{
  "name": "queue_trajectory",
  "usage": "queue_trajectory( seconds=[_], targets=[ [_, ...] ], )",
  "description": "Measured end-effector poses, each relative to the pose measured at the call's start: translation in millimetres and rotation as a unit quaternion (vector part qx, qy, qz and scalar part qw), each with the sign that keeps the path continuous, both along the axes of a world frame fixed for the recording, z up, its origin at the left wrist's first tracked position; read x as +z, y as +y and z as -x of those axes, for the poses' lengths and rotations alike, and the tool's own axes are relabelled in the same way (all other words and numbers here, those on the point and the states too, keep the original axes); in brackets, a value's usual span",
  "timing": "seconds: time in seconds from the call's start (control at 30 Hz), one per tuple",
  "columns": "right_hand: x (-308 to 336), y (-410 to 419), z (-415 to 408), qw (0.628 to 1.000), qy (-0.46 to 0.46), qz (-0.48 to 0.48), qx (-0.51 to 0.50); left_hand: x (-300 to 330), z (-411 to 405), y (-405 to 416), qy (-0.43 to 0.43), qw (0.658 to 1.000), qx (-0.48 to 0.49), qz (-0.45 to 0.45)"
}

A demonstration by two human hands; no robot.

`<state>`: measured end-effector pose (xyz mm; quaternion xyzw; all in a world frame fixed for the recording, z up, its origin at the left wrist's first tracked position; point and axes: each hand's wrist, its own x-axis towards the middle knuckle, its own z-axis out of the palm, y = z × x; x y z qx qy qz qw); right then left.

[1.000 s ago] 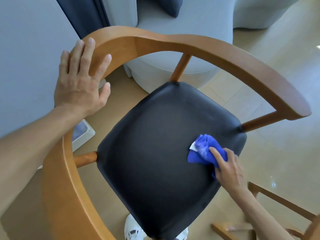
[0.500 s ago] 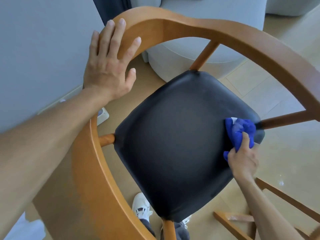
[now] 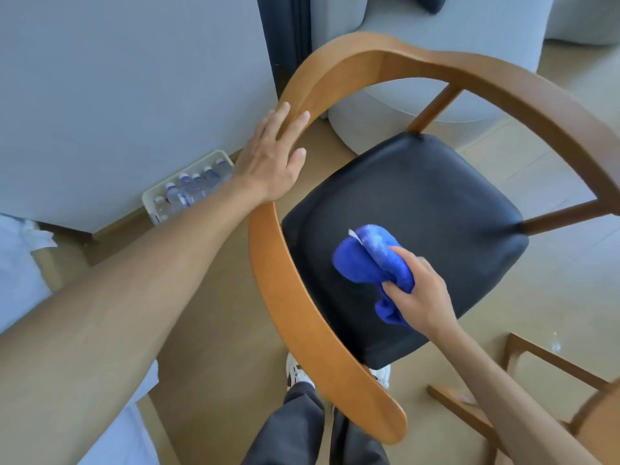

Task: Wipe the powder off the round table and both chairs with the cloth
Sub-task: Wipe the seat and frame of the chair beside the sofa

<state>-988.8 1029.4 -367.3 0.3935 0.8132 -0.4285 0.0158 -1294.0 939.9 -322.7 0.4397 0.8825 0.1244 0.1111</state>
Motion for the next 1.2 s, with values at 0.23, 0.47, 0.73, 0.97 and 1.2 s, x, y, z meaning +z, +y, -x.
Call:
queue_trajectory(
  seconds=[0.23,0.47,0.73,0.97,1.2],
  targets=[
    [66.6,-80.1,112.7,0.966,0.118,-0.117,0.197,20.1,5.0,-55.2,-0.018,0.995,0.081,-0.048],
    [50.4,-125.7,67.3,0.928,0.054,-0.238,0.282,30.8,0.0,-90.0,-0.034,0.990,0.135,-0.015],
    [50.7,-94.9,-130.7,0.875,0.095,-0.228,0.417,20.8,-33.8,-63.3,-0.044,0.995,0.091,0.027],
    [44.1,-97.9,-129.4,0.854,0.122,-0.274,0.425,11.2,-37.9,-60.6,-0.048,0.994,0.086,0.043],
    [33.8,-114.9,-32.7,0.834,0.133,-0.324,0.427,0.6,-35.1,-68.5,-0.077,0.990,0.078,0.083]
  ],
)
